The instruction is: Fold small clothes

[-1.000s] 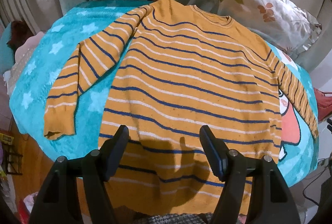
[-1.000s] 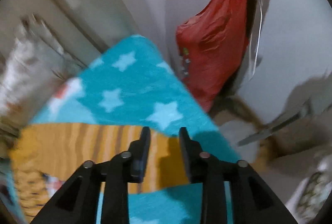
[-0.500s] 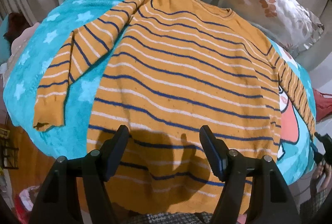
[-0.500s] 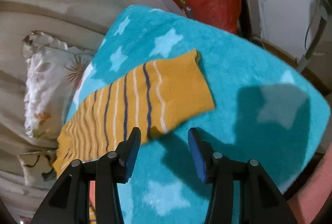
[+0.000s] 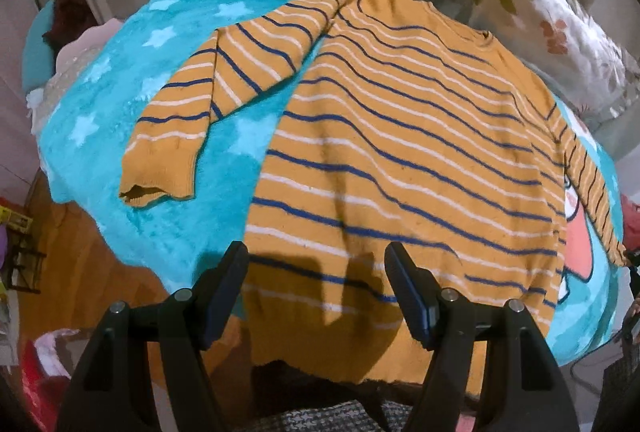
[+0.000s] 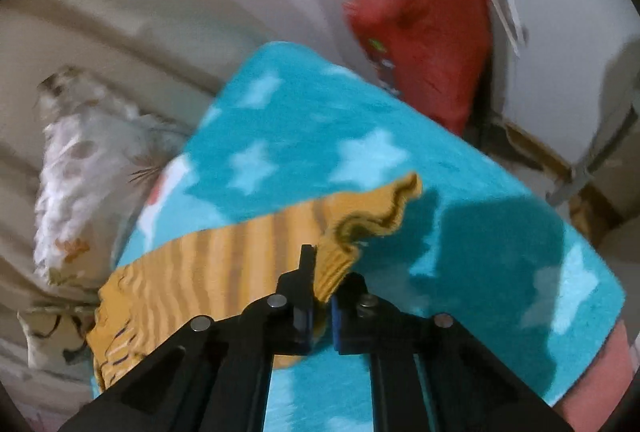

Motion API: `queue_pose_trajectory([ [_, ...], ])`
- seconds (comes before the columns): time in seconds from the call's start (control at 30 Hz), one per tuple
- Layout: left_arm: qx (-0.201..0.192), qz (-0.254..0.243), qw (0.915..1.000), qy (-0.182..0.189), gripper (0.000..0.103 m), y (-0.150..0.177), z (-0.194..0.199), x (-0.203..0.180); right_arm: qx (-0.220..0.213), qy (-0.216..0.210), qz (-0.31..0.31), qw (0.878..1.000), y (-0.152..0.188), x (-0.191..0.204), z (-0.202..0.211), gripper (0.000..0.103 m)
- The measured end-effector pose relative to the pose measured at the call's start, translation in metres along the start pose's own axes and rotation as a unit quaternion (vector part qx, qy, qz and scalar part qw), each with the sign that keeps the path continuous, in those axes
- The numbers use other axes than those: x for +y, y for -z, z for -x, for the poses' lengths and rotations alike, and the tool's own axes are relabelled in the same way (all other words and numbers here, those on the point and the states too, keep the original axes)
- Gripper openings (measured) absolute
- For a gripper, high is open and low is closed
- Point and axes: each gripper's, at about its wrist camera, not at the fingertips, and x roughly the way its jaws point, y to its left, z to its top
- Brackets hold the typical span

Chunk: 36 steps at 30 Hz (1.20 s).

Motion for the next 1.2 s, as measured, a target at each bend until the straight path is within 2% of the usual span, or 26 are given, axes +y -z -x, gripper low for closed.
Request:
queue_pose_trajectory([
  [0.13,-0.003,-0.009,0.9997,0.022,0.07,-0.015,-0.006,0.004,-0.01,-0.03,0.08,0.996,0.009,0.076,0.019,0.007],
  [0.23,-0.007,-0.017,0.9993,0.033,0.07,-0.03,-0.008,0.01,-0.006,-0.067,0.135,0.989,0.031,0.146,0.025,0.007],
  [0.33,-0.021,-0.012,0.9989,0.04,0.07,-0.047,-0.005,0.032,0.014,-0.11,0.187,0.976,0.063,0.224,0.017,0.007],
  [0.5,-0.027,0.014,0.9988,0.039,0.07,-0.071,-0.008,0.081,0.067,-0.157,0.265,0.949,0.143,0.348,-0.019,0.007],
  [0.63,-0.025,0.037,0.9985,0.031,0.07,-0.08,-0.014,0.123,0.121,-0.176,0.31,0.927,0.212,0.42,-0.062,0.006],
  [0.77,-0.017,0.053,0.9983,0.02,0.07,-0.084,-0.021,0.16,0.163,-0.174,0.349,0.907,0.276,0.467,-0.1,0.006],
  [0.87,-0.013,0.062,0.9979,0.014,0.07,-0.085,-0.026,0.18,0.175,-0.158,0.373,0.897,0.306,0.482,-0.124,0.006],
  [1.13,-0.003,0.071,0.9974,0.009,0.07,-0.092,-0.036,0.211,0.185,-0.119,0.413,0.884,0.358,0.52,-0.167,0.007],
  [1.2,-0.001,0.072,0.9974,0.009,0.07,-0.092,-0.038,0.215,0.186,-0.111,0.425,0.879,0.368,0.529,-0.173,0.011],
])
